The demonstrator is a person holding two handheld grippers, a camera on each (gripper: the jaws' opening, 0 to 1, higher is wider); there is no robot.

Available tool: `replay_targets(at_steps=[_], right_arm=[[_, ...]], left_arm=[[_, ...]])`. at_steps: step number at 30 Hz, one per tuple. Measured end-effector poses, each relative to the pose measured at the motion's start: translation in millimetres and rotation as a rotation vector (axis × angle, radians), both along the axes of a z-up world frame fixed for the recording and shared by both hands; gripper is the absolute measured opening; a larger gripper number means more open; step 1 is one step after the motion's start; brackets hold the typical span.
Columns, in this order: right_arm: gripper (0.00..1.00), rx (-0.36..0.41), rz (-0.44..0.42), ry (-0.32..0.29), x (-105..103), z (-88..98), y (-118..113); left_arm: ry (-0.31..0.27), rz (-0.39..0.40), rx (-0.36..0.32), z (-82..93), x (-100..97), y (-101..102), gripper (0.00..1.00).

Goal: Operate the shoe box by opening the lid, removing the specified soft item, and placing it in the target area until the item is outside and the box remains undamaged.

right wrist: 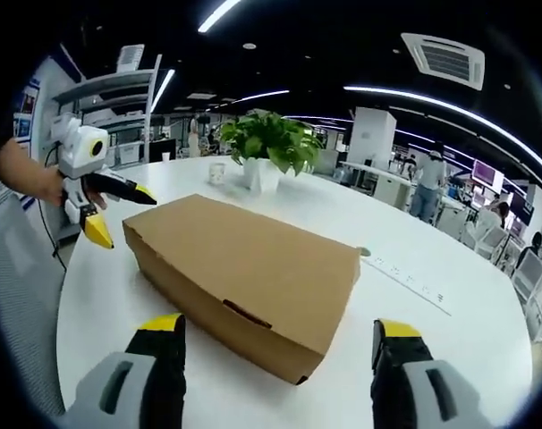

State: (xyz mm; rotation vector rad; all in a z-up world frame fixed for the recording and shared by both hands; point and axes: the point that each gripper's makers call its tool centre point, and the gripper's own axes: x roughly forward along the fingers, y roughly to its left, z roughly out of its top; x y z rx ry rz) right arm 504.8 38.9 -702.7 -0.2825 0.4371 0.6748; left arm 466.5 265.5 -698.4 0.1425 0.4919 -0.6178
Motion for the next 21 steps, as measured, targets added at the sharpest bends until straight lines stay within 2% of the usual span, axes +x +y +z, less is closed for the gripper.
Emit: replay_targets(at_steps=[8,14,18,21], right_arm=[[0.77,0.01,0.013,0.0,8,-0.4,10],[0.75,-0.01,0.031,0.028,14,-12.5,14],[0.73,0.002,0.041,0.054,13,-17.2,18],[0.74,-0.021,0.037,0.038,12,-18.8,19]], left_arm=[[0.005,-0.008,0.014,-6.1,7.2,-4,0.81],[0.013,-0.02,0.032,-10.5,13.0,-5,0.73],[0.003,-0.023,0.058,-11.2,17.3,-1,0.68],[0.004,-0.036,0.059,-13.2,18.9,1,0.68]])
